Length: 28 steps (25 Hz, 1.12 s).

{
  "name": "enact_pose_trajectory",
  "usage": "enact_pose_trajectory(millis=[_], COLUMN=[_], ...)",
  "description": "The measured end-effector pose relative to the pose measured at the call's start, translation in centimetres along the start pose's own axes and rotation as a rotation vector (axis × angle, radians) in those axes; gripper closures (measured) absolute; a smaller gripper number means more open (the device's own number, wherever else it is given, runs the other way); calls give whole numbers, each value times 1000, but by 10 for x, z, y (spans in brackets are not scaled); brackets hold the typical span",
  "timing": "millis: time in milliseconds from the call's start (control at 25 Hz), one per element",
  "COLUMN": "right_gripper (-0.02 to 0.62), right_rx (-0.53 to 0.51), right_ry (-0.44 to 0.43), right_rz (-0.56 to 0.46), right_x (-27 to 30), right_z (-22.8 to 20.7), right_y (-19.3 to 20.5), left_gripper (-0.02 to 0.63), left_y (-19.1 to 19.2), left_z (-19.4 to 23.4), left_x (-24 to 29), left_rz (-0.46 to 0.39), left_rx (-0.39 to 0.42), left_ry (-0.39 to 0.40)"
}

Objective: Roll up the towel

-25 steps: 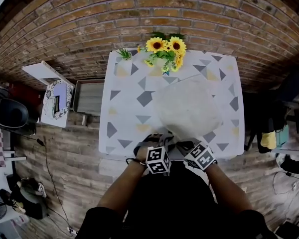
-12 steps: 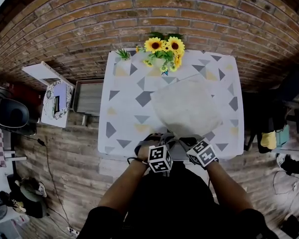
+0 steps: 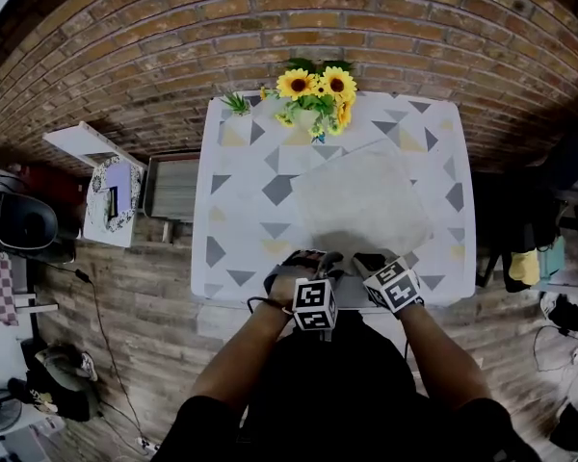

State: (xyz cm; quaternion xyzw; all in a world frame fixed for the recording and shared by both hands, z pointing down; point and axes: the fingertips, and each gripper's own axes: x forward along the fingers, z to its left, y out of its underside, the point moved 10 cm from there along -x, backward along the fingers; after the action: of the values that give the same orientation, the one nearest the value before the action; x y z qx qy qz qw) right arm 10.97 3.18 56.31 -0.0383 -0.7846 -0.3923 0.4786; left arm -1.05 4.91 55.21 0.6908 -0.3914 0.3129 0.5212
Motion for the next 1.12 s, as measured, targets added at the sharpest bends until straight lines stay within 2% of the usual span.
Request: enact_pose_trajectory(millis=[120, 280, 400, 520, 640, 760, 800, 840, 920, 1000, 1120], right_gripper=[578, 525, 522, 508, 499, 499, 514, 558, 566, 568, 568], right_rx=[-16, -59, -165, -274, -332, -341, -335, -325, -302, -280, -246], right_ry=[5, 45, -28, -93, -36, -1, -5, -16, -46, -69, -92], right_rz=[-1, -18, -23, 25, 68, 74, 72, 69, 66, 62, 53], right_x=[2, -8, -16, -11, -3, 0, 0, -1, -3, -5, -7], right_z=[1, 4, 21, 39, 42, 39, 38, 37, 36, 32, 25], right_y=[-4, -5, 0, 11, 19, 21, 21, 21, 21, 20, 19], left_gripper=[469, 495, 540, 558, 560, 560, 560, 558, 552, 481, 457], left_y=[3, 8, 9, 10, 9, 9, 9, 9, 7, 3, -6], left_z=[-1, 2, 2, 6, 8, 8, 8, 7, 6, 4, -1], left_x=[11, 18, 19, 15, 10, 7, 7, 8, 9, 7, -3], left_rz=[34, 63, 57, 44, 18, 12, 16, 24, 47, 64, 49], left_rx=[24, -44, -109, -184, -254, -279, -273, -255, -183, -96, 21], left_ry=[40, 46, 86, 127, 203, 246, 245, 232, 176, 111, 42])
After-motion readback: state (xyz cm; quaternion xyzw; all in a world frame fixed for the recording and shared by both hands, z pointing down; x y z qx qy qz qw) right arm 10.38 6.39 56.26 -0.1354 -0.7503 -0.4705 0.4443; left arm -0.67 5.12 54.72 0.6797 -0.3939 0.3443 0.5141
